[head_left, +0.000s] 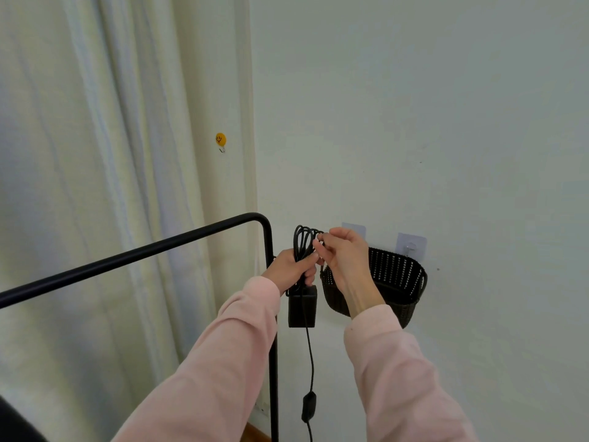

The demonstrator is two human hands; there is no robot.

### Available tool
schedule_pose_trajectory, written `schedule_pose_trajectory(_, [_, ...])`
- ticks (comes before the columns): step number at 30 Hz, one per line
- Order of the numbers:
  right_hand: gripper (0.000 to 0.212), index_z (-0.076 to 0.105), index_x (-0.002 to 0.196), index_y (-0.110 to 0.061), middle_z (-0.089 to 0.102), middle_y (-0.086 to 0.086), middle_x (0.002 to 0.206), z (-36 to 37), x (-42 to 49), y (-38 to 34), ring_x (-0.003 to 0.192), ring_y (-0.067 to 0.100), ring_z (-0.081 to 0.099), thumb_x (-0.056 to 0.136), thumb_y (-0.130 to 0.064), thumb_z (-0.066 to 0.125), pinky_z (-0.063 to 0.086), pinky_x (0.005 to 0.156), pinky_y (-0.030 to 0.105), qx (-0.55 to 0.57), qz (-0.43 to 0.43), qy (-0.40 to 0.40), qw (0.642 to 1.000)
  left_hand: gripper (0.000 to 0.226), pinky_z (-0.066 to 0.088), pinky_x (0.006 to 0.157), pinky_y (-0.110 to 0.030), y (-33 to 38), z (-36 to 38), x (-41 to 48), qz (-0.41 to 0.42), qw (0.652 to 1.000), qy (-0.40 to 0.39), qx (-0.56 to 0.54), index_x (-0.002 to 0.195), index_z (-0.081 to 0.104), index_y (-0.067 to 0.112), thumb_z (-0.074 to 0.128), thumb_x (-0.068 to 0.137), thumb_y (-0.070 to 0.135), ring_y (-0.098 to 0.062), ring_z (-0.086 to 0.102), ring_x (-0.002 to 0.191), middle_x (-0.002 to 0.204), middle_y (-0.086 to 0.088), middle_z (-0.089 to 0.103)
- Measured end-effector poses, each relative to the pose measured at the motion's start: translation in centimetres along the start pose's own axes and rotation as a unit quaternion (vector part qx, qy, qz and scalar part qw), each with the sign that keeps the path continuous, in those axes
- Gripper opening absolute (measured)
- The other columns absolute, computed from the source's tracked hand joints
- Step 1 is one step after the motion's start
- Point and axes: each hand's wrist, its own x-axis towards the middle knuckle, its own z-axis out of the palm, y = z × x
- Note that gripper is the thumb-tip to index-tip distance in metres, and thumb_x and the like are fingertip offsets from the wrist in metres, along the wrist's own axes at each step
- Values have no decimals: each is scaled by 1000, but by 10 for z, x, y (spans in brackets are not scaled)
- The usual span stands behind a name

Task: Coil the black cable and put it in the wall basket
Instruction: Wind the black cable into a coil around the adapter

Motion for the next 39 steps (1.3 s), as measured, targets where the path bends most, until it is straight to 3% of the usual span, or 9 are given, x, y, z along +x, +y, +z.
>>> schedule_pose_trajectory(6, [20,53,79,-6,58,11,76,-3,-2,-1,66,16,58,84,13,55,54,53,16,-29,-2,3,1000,20,40,50,-21,-1,0,2,-7,1000,3,14,69,48,11,58,87,10,-8,35,38,37,11,38])
schedule_pose_trajectory(13, [23,55,74,-11,54,3,64,-1,-5,-1,50,10,48,82,10,59,45,49,15,-113,-31,-4,993,20,45,49,-18,-3,4,1,-3,999,37,39,69,51,11,61,85,17,-10,42,38,32,7,44])
schedule_pose_trajectory(18, [18,58,81,-11,60,4,72,-3,-6,1,60,11,56,82,7,61,51,53,16,-116,-27,-12,993,23,55,58,-24,-2,5,2,-8,998,52,24,67,52,7,54,89,15,-10,42,37,30,6,41])
schedule_pose_trajectory(23, [8,57,92,-6,58,8,80,-19,2,16,64,12,55,86,0,57,53,57,22,-166,23,45,985,20,45,45,-20,2,7,2,-4,994,106,-32,70,53,9,51,90,9,-7,32,33,36,10,34])
schedule_pose_trajectory(25, [17,57,103,-2,62,12,87,-27,4,25,73,16,59,89,2,47,53,61,27,-253,95,59,961,22,39,40,-18,3,7,3,-7,990,132,-47,68,51,9,52,90,10,-7,31,33,39,6,33])
schedule_pose_trajectory(29, [34,49,128,-4,62,13,125,-28,-3,34,110,18,62,97,-2,36,54,72,25,-408,268,-21,873,25,33,39,-21,2,10,7,-2,985,162,-61,65,48,9,51,91,11,-7,29,31,41,3,33])
schedule_pose_trajectory(34, [35,55,117,2,68,19,110,-38,-7,42,89,18,69,82,8,54,57,85,37,-509,260,-121,812,25,32,39,-19,2,10,8,-2,979,188,-82,67,47,10,49,92,13,-5,30,30,45,2,33])
schedule_pose_trajectory(39, [49,51,124,-12,68,9,118,-42,-17,44,110,17,63,78,-3,68,51,90,37,-546,259,-204,770,25,31,37,-18,5,8,9,0,977,196,-88,68,47,10,49,92,14,-6,29,30,43,2,33])
